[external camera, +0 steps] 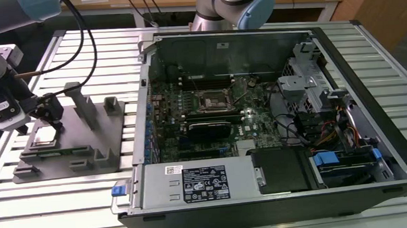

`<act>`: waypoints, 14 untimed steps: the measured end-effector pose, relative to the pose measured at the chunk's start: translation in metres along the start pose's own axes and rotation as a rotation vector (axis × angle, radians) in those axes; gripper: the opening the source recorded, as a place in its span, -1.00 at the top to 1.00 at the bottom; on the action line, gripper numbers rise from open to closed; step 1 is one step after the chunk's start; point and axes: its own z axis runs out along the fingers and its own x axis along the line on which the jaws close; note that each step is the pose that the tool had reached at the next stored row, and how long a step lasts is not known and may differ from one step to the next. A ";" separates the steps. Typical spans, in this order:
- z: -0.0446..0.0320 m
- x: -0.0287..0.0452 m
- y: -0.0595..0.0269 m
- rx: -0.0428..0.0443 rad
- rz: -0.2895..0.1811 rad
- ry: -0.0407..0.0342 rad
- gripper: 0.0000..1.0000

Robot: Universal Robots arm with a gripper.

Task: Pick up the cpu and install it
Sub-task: 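Pick up the cpu and move it towards the insertion slot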

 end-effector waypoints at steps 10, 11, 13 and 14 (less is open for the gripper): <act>0.0089 0.0040 0.0003 0.0000 0.000 -0.0001 -0.55; 0.0100 0.0041 0.0004 0.0000 0.000 -0.0001 -0.55; 0.0127 0.0043 0.0004 0.0001 0.000 0.0000 -0.55; 0.0142 0.0045 0.0005 0.0000 0.001 0.0000 -0.55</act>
